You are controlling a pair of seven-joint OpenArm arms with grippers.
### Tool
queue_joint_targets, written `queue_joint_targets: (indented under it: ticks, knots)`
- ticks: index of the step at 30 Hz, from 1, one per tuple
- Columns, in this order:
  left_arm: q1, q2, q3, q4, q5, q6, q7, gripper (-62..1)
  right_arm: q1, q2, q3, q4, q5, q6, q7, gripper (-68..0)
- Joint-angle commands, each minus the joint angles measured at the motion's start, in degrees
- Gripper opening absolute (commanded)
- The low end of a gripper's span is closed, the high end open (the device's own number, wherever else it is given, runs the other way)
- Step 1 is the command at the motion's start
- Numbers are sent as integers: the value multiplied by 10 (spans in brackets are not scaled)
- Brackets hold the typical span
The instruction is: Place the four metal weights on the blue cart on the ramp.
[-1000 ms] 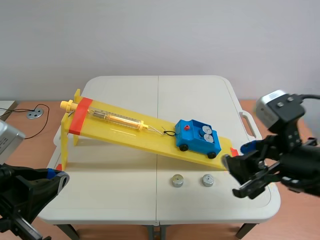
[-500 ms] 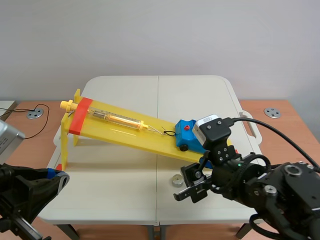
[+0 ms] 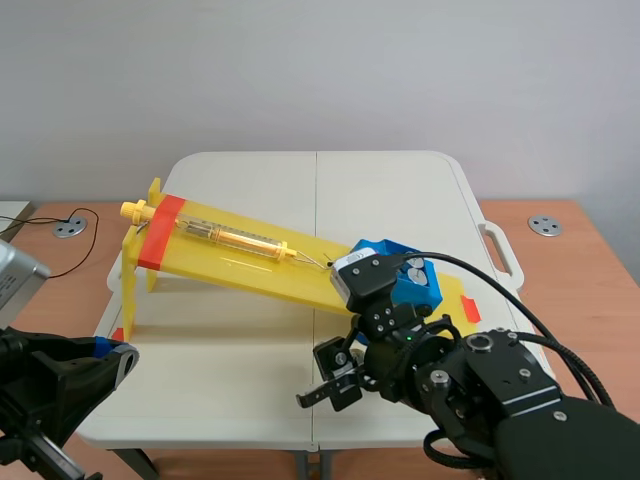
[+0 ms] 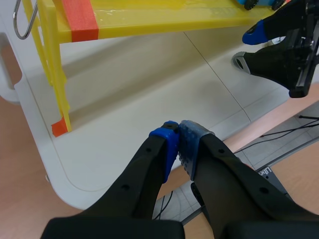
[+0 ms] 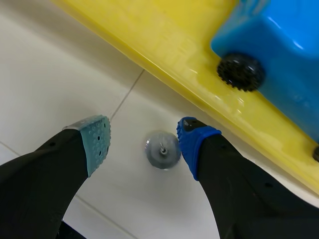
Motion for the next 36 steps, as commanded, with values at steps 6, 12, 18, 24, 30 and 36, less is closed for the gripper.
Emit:
queue_joint_targets:
  ticks: [6, 12, 18, 24, 30, 36]
  knots:
    - [-12, 8, -7, 38, -30, -14, -44, -573, 52, -9, -8, 23, 13, -24, 81, -372]
    - [-12, 8, -7, 38, -30, -14, -44, -573, 52, -10, -8, 6, 13, -24, 82, -373]
    - [-12, 8, -7, 38, -30, -14, -44, -573, 52, -10, -8, -15, 13, -24, 87, -419]
    - [-12, 8, -7, 38, -30, -14, -44, -573, 52, -9, -8, -23, 13, -24, 78, -522]
    - [-12, 8, -7, 38, -30, -14, -45, -573, 52, -4, -8, -23, 13, -24, 59, -668]
    - [-12, 8, -7, 38, -30, -14, -44, -573, 29, 28, -7, 46, 45, -17, 33, -669]
